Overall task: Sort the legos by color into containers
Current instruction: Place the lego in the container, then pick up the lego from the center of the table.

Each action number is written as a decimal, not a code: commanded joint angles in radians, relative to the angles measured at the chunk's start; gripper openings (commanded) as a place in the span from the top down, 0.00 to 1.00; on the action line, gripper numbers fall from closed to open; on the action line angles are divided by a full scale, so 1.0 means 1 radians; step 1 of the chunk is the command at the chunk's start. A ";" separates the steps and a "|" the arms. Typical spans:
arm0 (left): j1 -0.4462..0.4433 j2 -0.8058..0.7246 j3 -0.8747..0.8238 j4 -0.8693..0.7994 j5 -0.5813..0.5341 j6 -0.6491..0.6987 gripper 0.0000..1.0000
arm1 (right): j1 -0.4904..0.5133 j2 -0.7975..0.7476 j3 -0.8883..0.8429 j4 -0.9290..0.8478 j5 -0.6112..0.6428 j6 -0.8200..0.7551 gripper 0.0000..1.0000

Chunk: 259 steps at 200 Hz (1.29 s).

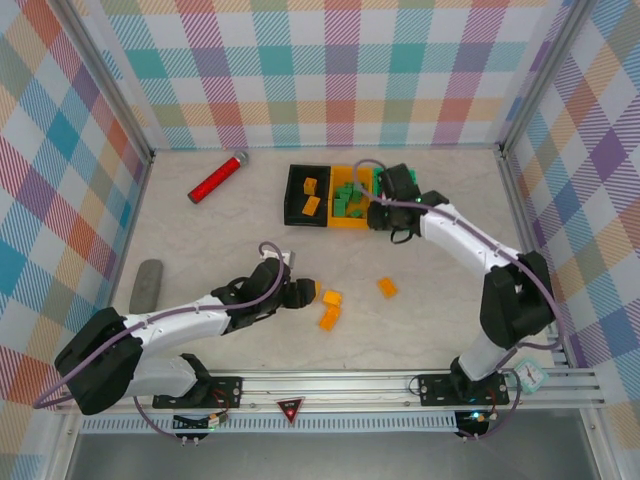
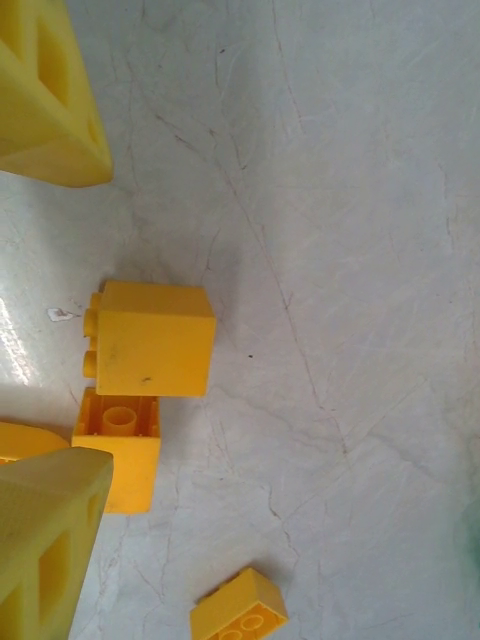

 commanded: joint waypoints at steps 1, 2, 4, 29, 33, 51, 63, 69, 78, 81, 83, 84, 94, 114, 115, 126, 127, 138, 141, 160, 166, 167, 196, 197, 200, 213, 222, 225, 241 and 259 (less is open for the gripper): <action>-0.022 -0.032 0.032 -0.053 0.006 0.024 0.30 | -0.066 0.089 0.100 -0.001 -0.062 -0.053 0.70; -0.023 -0.033 0.032 -0.054 0.005 0.024 0.30 | -0.069 0.094 0.107 -0.002 -0.065 -0.054 0.70; -0.025 -0.034 0.032 -0.058 0.003 0.024 0.30 | -0.075 0.103 0.120 -0.007 -0.070 -0.055 0.70; -0.035 -0.058 0.031 -0.082 -0.007 0.022 0.29 | -0.127 0.217 0.248 -0.035 -0.079 -0.069 0.69; -0.036 -0.063 0.033 -0.091 -0.008 0.024 0.29 | -0.134 0.235 0.270 -0.042 -0.080 -0.071 0.69; -0.042 -0.087 0.023 -0.102 -0.020 0.019 0.28 | -0.158 0.309 0.359 -0.070 -0.098 -0.075 0.67; -0.043 -0.097 0.019 -0.117 -0.021 0.019 0.28 | -0.165 0.344 0.405 -0.085 -0.096 -0.084 0.63; -0.043 -0.101 0.022 -0.130 -0.023 0.019 0.28 | -0.168 0.359 0.425 -0.100 -0.090 -0.088 0.57; -0.045 -0.110 0.023 -0.144 -0.026 0.019 0.27 | -0.169 0.366 0.442 -0.113 -0.078 -0.090 0.49; -0.045 -0.113 0.021 -0.145 -0.026 0.018 0.27 | -0.169 0.362 0.440 -0.109 -0.079 -0.090 0.47; -0.046 -0.115 0.020 -0.146 -0.027 0.018 0.27 | -0.169 0.358 0.434 -0.105 -0.082 -0.090 0.46; -0.045 -0.115 0.020 -0.146 -0.028 0.018 0.27 | -0.169 0.356 0.432 -0.103 -0.084 -0.091 0.46; -0.045 -0.120 0.017 -0.150 -0.029 0.018 0.27 | -0.169 0.326 0.387 -0.065 -0.098 -0.085 0.43; -0.046 -0.114 0.019 -0.159 -0.034 0.019 0.26 | -0.167 0.272 0.316 -0.040 -0.136 -0.077 0.42; -0.045 -0.114 0.019 -0.158 -0.034 0.018 0.26 | -0.168 0.268 0.314 -0.039 -0.137 -0.077 0.42; -0.045 -0.101 0.018 -0.143 -0.033 0.018 0.26 | -0.163 0.225 0.257 -0.017 -0.158 -0.080 0.42; -0.045 -0.099 0.019 -0.142 -0.032 0.019 0.26 | -0.164 0.220 0.249 -0.015 -0.161 -0.078 0.42; -0.045 -0.076 0.029 -0.137 -0.023 0.023 0.26 | -0.157 0.171 0.178 0.021 -0.185 -0.078 0.41; -0.045 -0.068 0.035 -0.137 -0.021 0.024 0.26 | -0.155 0.158 0.157 0.028 -0.188 -0.078 0.41; -0.045 -0.018 0.060 -0.123 -0.009 0.035 0.26 | -0.133 0.077 0.047 0.055 -0.203 -0.066 0.41; -0.045 -0.001 0.072 -0.119 -0.002 0.040 0.26 | -0.126 0.049 0.007 0.073 -0.206 -0.064 0.41; -0.045 0.003 0.073 -0.118 -0.001 0.041 0.26 | -0.124 0.045 0.003 0.077 -0.208 -0.064 0.41; -0.047 0.091 0.139 -0.124 0.025 0.055 0.27 | -0.066 -0.061 -0.149 0.128 -0.205 -0.062 0.40; -0.047 0.095 0.140 -0.124 0.025 0.056 0.27 | -0.064 -0.065 -0.156 0.129 -0.204 -0.063 0.40; -0.046 0.102 0.145 -0.123 0.025 0.056 0.27 | -0.057 -0.077 -0.169 0.134 -0.196 -0.064 0.40; -0.046 0.131 0.168 -0.130 0.025 0.061 0.28 | -0.034 -0.122 -0.231 0.157 -0.167 -0.065 0.40; -0.047 0.147 0.180 -0.143 0.011 0.057 0.28 | -0.025 -0.153 -0.276 0.179 -0.161 -0.062 0.40; -0.047 0.151 0.182 -0.148 0.006 0.055 0.28 | -0.023 -0.162 -0.289 0.185 -0.161 -0.060 0.40; -0.046 0.176 0.193 -0.153 -0.014 0.051 0.28 | -0.014 -0.213 -0.376 0.243 -0.159 -0.054 0.40; -0.046 0.201 0.221 -0.183 -0.018 0.051 0.29 | -0.006 -0.250 -0.466 0.313 -0.149 -0.048 0.40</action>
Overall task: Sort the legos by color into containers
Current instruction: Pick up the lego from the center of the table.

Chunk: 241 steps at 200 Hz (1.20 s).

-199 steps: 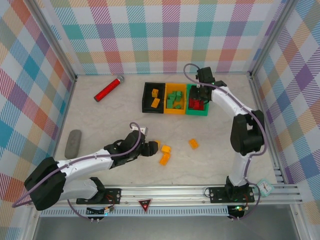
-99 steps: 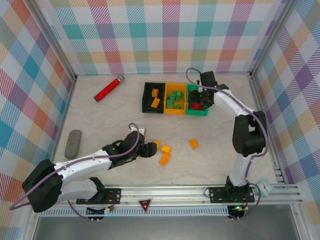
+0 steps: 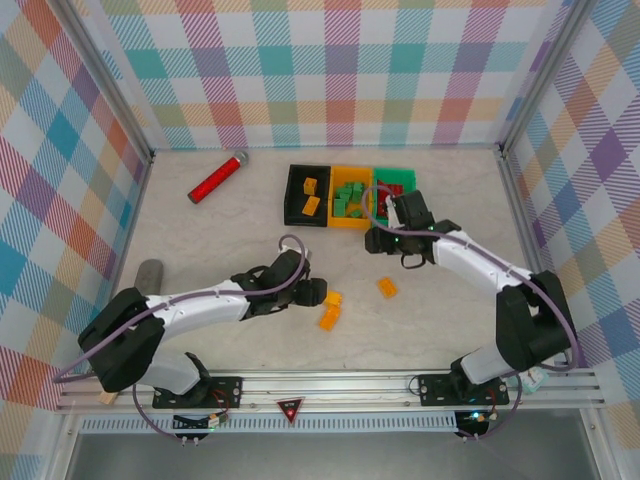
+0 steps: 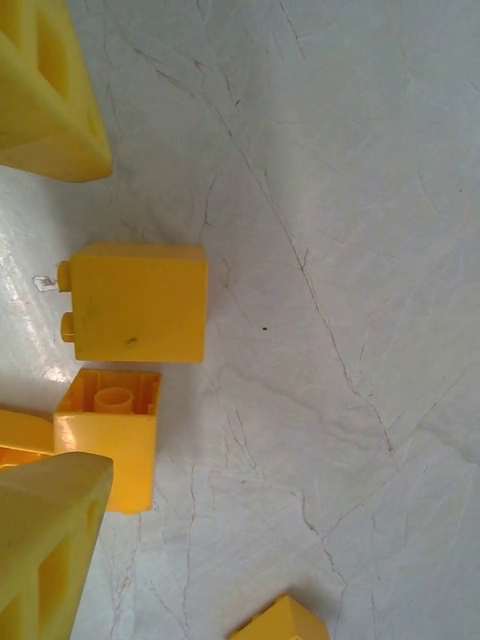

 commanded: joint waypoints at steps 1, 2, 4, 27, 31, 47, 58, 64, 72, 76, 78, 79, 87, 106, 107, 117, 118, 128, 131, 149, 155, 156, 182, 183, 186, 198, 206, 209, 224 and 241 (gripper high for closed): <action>-0.009 0.030 0.045 -0.050 -0.021 0.009 0.29 | 0.006 -0.052 -0.090 0.120 0.024 0.020 0.40; -0.009 0.032 0.046 -0.051 -0.022 0.008 0.29 | 0.006 -0.054 -0.092 0.124 0.025 0.020 0.40; -0.009 0.036 0.050 -0.053 -0.023 0.009 0.29 | 0.007 -0.056 -0.099 0.130 0.026 0.020 0.40; -0.009 0.073 0.085 -0.102 -0.047 0.002 0.29 | 0.012 -0.082 -0.168 0.192 0.056 0.023 0.39; -0.010 0.078 0.093 -0.113 -0.050 0.000 0.30 | 0.012 -0.085 -0.174 0.198 0.059 0.024 0.39; -0.009 0.090 0.102 -0.127 -0.062 -0.011 0.30 | 0.013 -0.097 -0.186 0.213 0.060 0.024 0.39; -0.009 0.094 0.102 -0.118 -0.061 -0.016 0.31 | 0.013 -0.105 -0.197 0.226 0.063 0.022 0.39; -0.009 0.100 0.108 -0.118 -0.058 -0.018 0.31 | 0.013 -0.106 -0.202 0.231 0.065 0.021 0.39; -0.009 0.107 0.115 -0.122 -0.054 -0.022 0.32 | 0.013 -0.106 -0.202 0.232 0.065 0.021 0.39; -0.009 0.112 0.118 -0.122 -0.051 -0.024 0.32 | 0.013 -0.106 -0.202 0.230 0.063 0.022 0.39; -0.010 0.116 0.119 -0.122 -0.049 -0.024 0.32 | 0.013 -0.105 -0.201 0.229 0.062 0.023 0.39; -0.010 0.117 0.121 -0.122 -0.049 -0.024 0.32 | 0.013 -0.105 -0.202 0.228 0.061 0.023 0.39; -0.009 0.135 0.129 -0.123 -0.047 -0.029 0.33 | 0.013 -0.106 -0.204 0.229 0.054 0.026 0.39; -0.009 0.186 0.162 -0.152 -0.053 -0.029 0.35 | 0.013 -0.099 -0.211 0.241 0.043 0.029 0.39; -0.009 0.188 0.164 -0.152 -0.054 -0.029 0.35 | 0.013 -0.099 -0.211 0.242 0.043 0.029 0.39; -0.009 0.210 0.180 -0.162 -0.059 -0.031 0.35 | 0.013 -0.087 -0.206 0.239 0.046 0.029 0.39; -0.009 0.211 0.180 -0.161 -0.059 -0.031 0.35 | 0.013 -0.086 -0.206 0.237 0.046 0.030 0.39; -0.009 0.229 0.189 -0.159 -0.069 -0.030 0.36 | 0.012 -0.078 -0.201 0.236 0.044 0.028 0.38; -0.009 0.235 0.195 -0.163 -0.073 -0.029 0.36 | 0.013 -0.077 -0.201 0.235 0.046 0.029 0.38; -0.008 0.263 0.228 -0.221 -0.103 -0.029 0.46 | 0.013 -0.071 -0.203 0.245 0.049 0.030 0.38; -0.008 0.267 0.230 -0.226 -0.106 -0.030 0.53 | 0.013 -0.068 -0.202 0.243 0.050 0.028 0.38; -0.008 0.267 0.230 -0.224 -0.105 -0.029 0.53 | 0.013 -0.068 -0.202 0.242 0.051 0.028 0.38; -0.008 0.266 0.225 -0.216 -0.088 -0.027 0.61 | 0.013 -0.059 -0.201 0.248 0.046 0.029 0.38; -0.008 0.265 0.224 -0.216 -0.089 -0.027 0.62 | 0.013 -0.058 -0.201 0.247 0.046 0.030 0.38; -0.007 0.263 0.223 -0.216 -0.091 -0.028 0.65 | 0.013 -0.056 -0.200 0.246 0.046 0.029 0.38; -0.007 0.246 0.213 -0.216 -0.098 -0.029 0.73 | 0.013 -0.051 -0.196 0.244 0.046 0.030 0.38; -0.007 0.232 0.207 -0.216 -0.108 -0.031 0.74 | 0.014 -0.050 -0.197 0.244 0.044 0.030 0.38; -0.008 0.226 0.207 -0.218 -0.111 -0.031 0.74 | 0.013 -0.051 -0.196 0.245 0.044 0.030 0.38; -0.005 0.196 0.217 -0.248 -0.136 -0.030 0.74 | 0.013 -0.049 -0.200 0.253 0.044 0.031 0.38; -0.004 0.155 0.233 -0.276 -0.175 -0.020 0.74 | 0.013 -0.043 -0.193 0.245 0.041 0.031 0.38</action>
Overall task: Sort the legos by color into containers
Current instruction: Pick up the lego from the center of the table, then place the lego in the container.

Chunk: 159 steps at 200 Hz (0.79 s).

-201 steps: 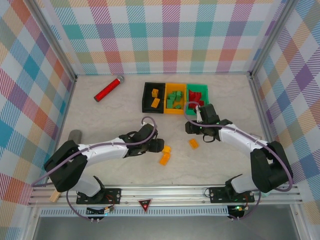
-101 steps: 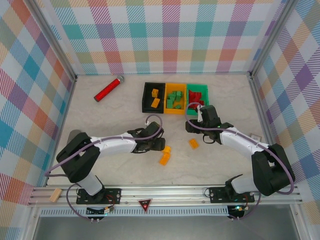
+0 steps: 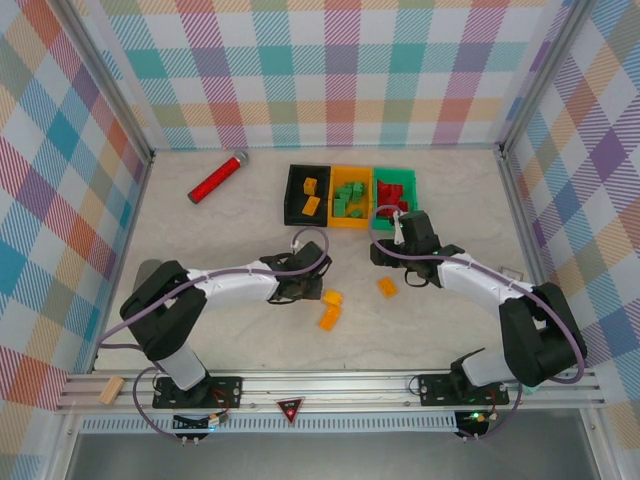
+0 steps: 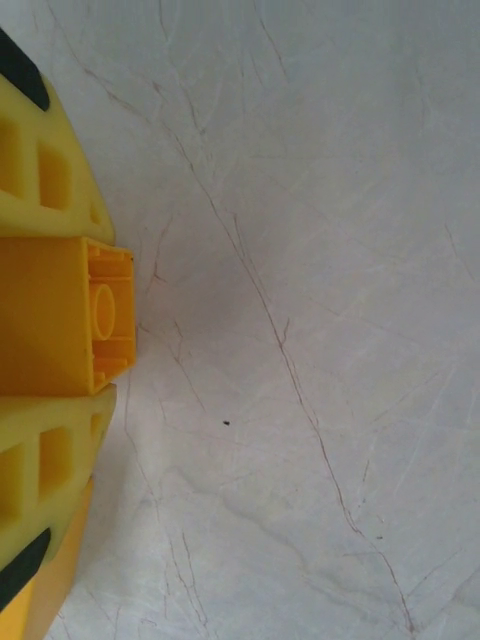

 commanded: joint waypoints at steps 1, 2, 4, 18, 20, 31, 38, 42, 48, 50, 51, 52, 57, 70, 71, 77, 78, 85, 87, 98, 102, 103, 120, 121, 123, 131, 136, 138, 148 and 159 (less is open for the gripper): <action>-0.003 -0.082 0.021 -0.071 -0.071 0.005 0.74 | 0.009 0.015 0.001 0.017 -0.010 0.009 0.38; -0.003 -0.084 0.022 -0.072 -0.072 0.006 0.74 | 0.009 0.015 0.001 0.018 -0.011 0.009 0.38; -0.003 -0.088 0.025 -0.076 -0.075 0.009 0.74 | 0.008 0.015 0.001 0.018 -0.011 0.011 0.38; 0.007 -0.107 0.062 -0.122 -0.119 0.020 0.74 | 0.009 0.009 -0.005 0.027 -0.016 0.013 0.38; 0.010 -0.108 0.067 -0.128 -0.125 0.022 0.74 | 0.009 0.008 -0.005 0.027 -0.017 0.013 0.38; 0.021 -0.113 0.103 -0.164 -0.167 0.035 0.75 | 0.008 0.007 -0.005 0.026 -0.018 0.014 0.38; 0.032 -0.112 0.127 -0.173 -0.178 0.050 0.75 | 0.008 0.005 -0.005 0.026 -0.019 0.015 0.38; 0.040 -0.111 0.140 -0.176 -0.179 0.061 0.75 | 0.009 0.002 -0.006 0.026 -0.020 0.016 0.38; 0.057 -0.104 0.164 -0.179 -0.171 0.075 0.75 | 0.008 -0.002 -0.010 0.029 -0.022 0.016 0.38; 0.062 -0.103 0.170 -0.180 -0.167 0.083 0.75 | 0.008 -0.003 -0.011 0.029 -0.021 0.018 0.38; 0.064 -0.101 0.174 -0.180 -0.166 0.086 0.75 | 0.008 -0.004 -0.011 0.030 -0.021 0.017 0.38; 0.067 -0.099 0.178 -0.182 -0.164 0.090 0.75 | 0.008 -0.004 -0.011 0.030 -0.020 0.018 0.38; 0.079 -0.091 0.205 -0.188 -0.158 0.105 0.75 | 0.008 -0.007 -0.014 0.035 -0.021 0.017 0.38; 0.121 -0.060 0.277 -0.204 -0.142 0.139 0.75 | 0.008 -0.007 -0.016 0.040 -0.019 0.019 0.38; 0.125 -0.057 0.280 -0.204 -0.140 0.142 0.75 | 0.008 -0.006 -0.016 0.039 -0.019 0.019 0.38; 0.145 -0.039 0.309 -0.202 -0.130 0.157 0.74 | 0.008 -0.005 -0.015 0.039 -0.021 0.020 0.38; 0.149 -0.036 0.316 -0.201 -0.129 0.159 0.74 | 0.009 -0.004 -0.015 0.038 -0.021 0.019 0.38; 0.175 -0.012 0.351 -0.198 -0.109 0.171 0.74 | 0.009 -0.002 -0.014 0.040 -0.025 0.022 0.38; 0.183 -0.004 0.362 -0.200 -0.100 0.172 0.74 | 0.008 -0.002 -0.015 0.042 -0.026 0.024 0.38; 0.219 0.041 0.435 -0.197 -0.054 0.189 0.74 | 0.008 0.000 -0.017 0.049 -0.037 0.029 0.38; 0.232 0.056 0.457 -0.191 -0.043 0.196 0.74 | 0.008 0.001 -0.017 0.051 -0.038 0.029 0.38; 0.234 0.061 0.460 -0.190 -0.041 0.198 0.74 | 0.008 0.001 -0.017 0.051 -0.038 0.029 0.38; 0.270 0.137 0.548 -0.145 0.005 0.244 0.71 | 0.008 0.002 -0.014 0.045 -0.036 0.029 0.38; 0.272 0.143 0.553 -0.143 0.006 0.245 0.71 | 0.008 0.002 -0.014 0.045 -0.036 0.029 0.38; 0.276 0.152 0.563 -0.138 0.004 0.247 0.71 | 0.008 0.002 -0.014 0.044 -0.036 0.028 0.38; 0.291 0.195 0.617 -0.138 0.004 0.250 0.71 | 0.008 -0.004 -0.014 0.044 -0.035 0.028 0.38; 0.304 0.222 0.649 -0.144 0.012 0.251 0.70 | 0.008 -0.007 -0.018 0.047 -0.033 0.027 0.38; 0.308 0.230 0.663 -0.143 0.016 0.250 0.70 | 0.009 -0.008 -0.018 0.047 -0.033 0.027 0.38; 0.331 0.273 0.715 -0.142 0.036 0.251 0.59 | 0.008 -0.010 -0.019 0.046 -0.030 0.029 0.38; 0.346 0.310 0.759 -0.138 0.063 0.250 0.41 | 0.008 -0.008 -0.013 0.038 -0.033 0.028 0.38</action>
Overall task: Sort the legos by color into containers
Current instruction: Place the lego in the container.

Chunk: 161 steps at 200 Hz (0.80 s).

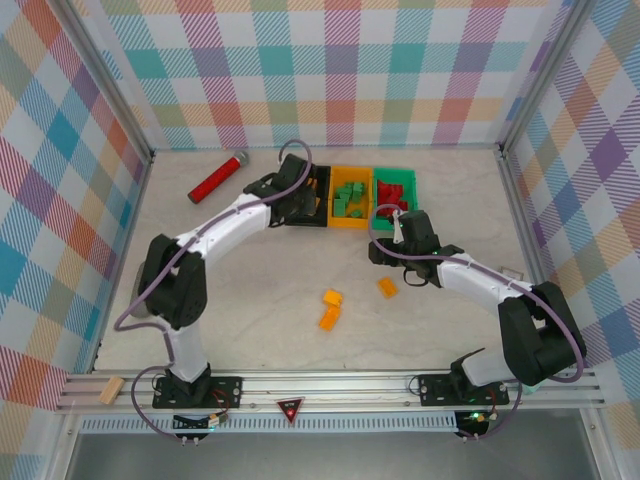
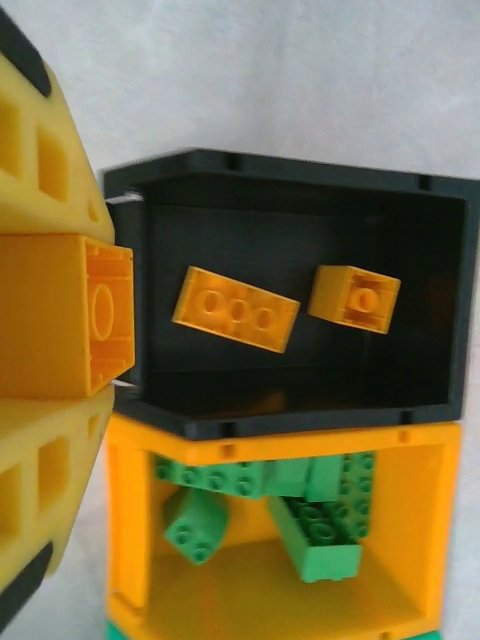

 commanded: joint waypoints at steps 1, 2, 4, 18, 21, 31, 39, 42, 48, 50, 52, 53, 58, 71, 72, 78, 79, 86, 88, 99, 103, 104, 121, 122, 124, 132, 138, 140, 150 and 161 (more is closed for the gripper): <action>0.035 0.068 0.098 0.007 0.073 0.035 0.39 | 0.008 -0.013 -0.011 0.010 -0.014 0.009 0.38; 0.036 0.070 0.101 0.006 0.075 0.035 0.38 | 0.008 -0.013 -0.011 0.010 -0.016 0.009 0.38; 0.038 0.074 0.110 0.004 0.079 0.033 0.36 | 0.008 -0.014 -0.010 0.009 -0.017 0.008 0.38; 0.041 0.081 0.136 -0.006 0.112 0.031 0.25 | 0.008 -0.014 -0.014 0.015 -0.022 0.010 0.38; 0.040 0.076 0.130 -0.003 0.123 0.031 0.24 | 0.008 -0.013 -0.013 0.015 -0.020 0.010 0.38; 0.036 0.049 0.090 0.035 0.151 0.027 0.22 | 0.008 -0.010 -0.010 0.011 -0.017 0.009 0.38; 0.032 0.022 0.040 0.073 0.167 0.026 0.19 | 0.008 -0.007 -0.008 0.008 -0.017 0.009 0.38; 0.032 0.011 0.026 0.085 0.174 0.026 0.19 | 0.008 -0.007 -0.007 0.006 -0.017 0.010 0.38; 0.030 -0.009 -0.013 0.112 0.193 0.026 0.19 | 0.008 -0.008 -0.008 0.009 -0.020 0.012 0.38; 0.030 -0.017 -0.027 0.121 0.201 0.026 0.19 | 0.008 -0.009 -0.009 0.011 -0.021 0.012 0.38; 0.030 -0.023 -0.042 0.128 0.208 0.028 0.19 | 0.009 -0.008 -0.009 0.013 -0.022 0.013 0.38; 0.029 -0.027 -0.046 0.132 0.211 0.027 0.19 | 0.010 -0.009 -0.010 0.013 -0.023 0.013 0.38; 0.028 -0.043 -0.075 0.143 0.230 0.026 0.19 | 0.008 -0.008 -0.013 0.019 -0.023 0.013 0.38; 0.020 -0.093 -0.169 0.172 0.269 0.021 0.19 | 0.010 -0.002 -0.015 0.025 -0.017 0.015 0.38; 0.020 -0.096 -0.177 0.172 0.272 0.020 0.20 | 0.009 -0.002 -0.015 0.025 -0.017 0.015 0.38; 0.012 -0.120 -0.216 0.220 0.288 0.015 0.20 | 0.009 0.001 -0.015 0.023 -0.015 0.015 0.38; 0.010 -0.124 -0.227 0.223 0.292 0.015 0.20 | 0.009 0.001 -0.014 0.023 -0.015 0.015 0.38; -0.001 -0.153 -0.280 0.245 0.315 0.014 0.20 | 0.009 0.001 -0.015 0.025 -0.015 0.019 0.38; -0.005 -0.162 -0.297 0.250 0.322 0.014 0.20 | 0.009 0.000 -0.015 0.026 -0.015 0.018 0.38; -0.030 -0.205 -0.365 0.263 0.347 0.016 0.21 | 0.009 -0.001 -0.021 0.037 -0.015 0.020 0.38; -0.043 -0.219 -0.386 0.267 0.353 0.021 0.21 | 0.010 0.000 -0.023 0.039 -0.013 0.019 0.38; -0.046 -0.223 -0.392 0.268 0.358 0.024 0.21 | 0.009 -0.001 -0.022 0.040 -0.013 0.018 0.38; -0.107 -0.277 -0.471 0.246 0.376 0.059 0.22 | 0.010 0.000 -0.025 0.041 -0.007 0.021 0.38; -0.110 -0.280 -0.474 0.243 0.375 0.061 0.22 | 0.010 0.000 -0.025 0.041 -0.007 0.021 0.38; -0.117 -0.285 -0.486 0.240 0.374 0.063 0.22 | 0.009 -0.001 -0.026 0.042 -0.006 0.022 0.38; -0.146 -0.307 -0.526 0.236 0.381 0.068 0.23 | 0.010 -0.003 -0.029 0.047 -0.006 0.023 0.38; -0.163 -0.321 -0.555 0.238 0.391 0.069 0.23 | 0.009 -0.003 -0.031 0.052 -0.005 0.026 0.38; -0.169 -0.325 -0.564 0.238 0.396 0.069 0.23 | 0.009 -0.003 -0.033 0.054 -0.005 0.025 0.38; -0.198 -0.345 -0.609 0.238 0.400 0.067 0.24 | 0.010 -0.002 -0.033 0.057 -0.002 0.027 0.38; -0.233 -0.357 -0.649 0.233 0.389 0.073 0.24 | 0.010 0.000 -0.030 0.054 -0.002 0.026 0.38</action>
